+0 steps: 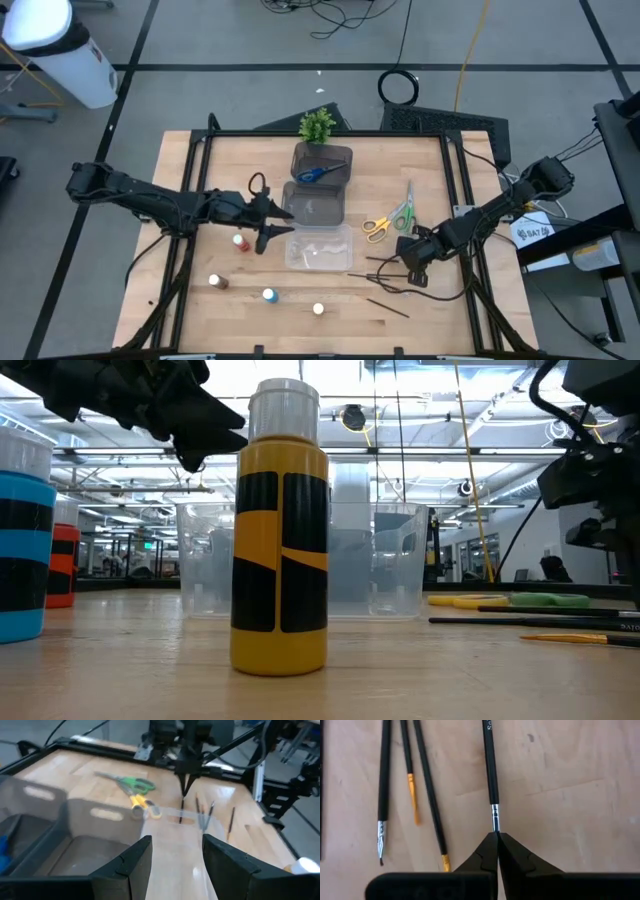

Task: Pick & Place Paint Supplies
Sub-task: Put the silver paintbrush into the bottom black bin, then put the gold paintbrush into the bottom black bin

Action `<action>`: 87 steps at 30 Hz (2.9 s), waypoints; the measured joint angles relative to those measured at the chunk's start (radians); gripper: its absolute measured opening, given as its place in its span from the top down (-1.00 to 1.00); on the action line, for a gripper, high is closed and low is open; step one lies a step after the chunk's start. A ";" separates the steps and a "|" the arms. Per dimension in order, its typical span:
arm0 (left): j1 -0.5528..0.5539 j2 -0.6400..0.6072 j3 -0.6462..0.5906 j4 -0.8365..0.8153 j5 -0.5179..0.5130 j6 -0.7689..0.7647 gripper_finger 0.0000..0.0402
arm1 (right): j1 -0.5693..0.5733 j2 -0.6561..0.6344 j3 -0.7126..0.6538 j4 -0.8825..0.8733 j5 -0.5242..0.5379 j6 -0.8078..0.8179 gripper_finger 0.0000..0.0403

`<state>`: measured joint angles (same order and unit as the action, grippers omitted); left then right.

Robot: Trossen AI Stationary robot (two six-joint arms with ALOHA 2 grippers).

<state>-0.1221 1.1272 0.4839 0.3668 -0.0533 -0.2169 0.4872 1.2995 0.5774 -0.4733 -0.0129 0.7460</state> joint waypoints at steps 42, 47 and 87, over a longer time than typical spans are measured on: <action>-0.139 0.458 0.778 -0.606 -0.080 0.219 0.07 | 0.100 0.007 -0.003 0.243 0.125 -0.145 1.00; -0.138 0.357 0.648 -0.542 -0.180 0.176 0.07 | 0.095 0.008 -0.002 0.417 0.223 -0.052 0.93; -0.101 0.336 0.539 -0.505 -0.237 0.135 0.07 | 0.096 0.344 0.234 -0.097 0.114 -0.050 0.30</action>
<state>-0.2228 1.4635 1.0225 -0.1387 -0.2905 -0.0817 0.5832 1.6432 0.8112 -0.5699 0.1007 0.6956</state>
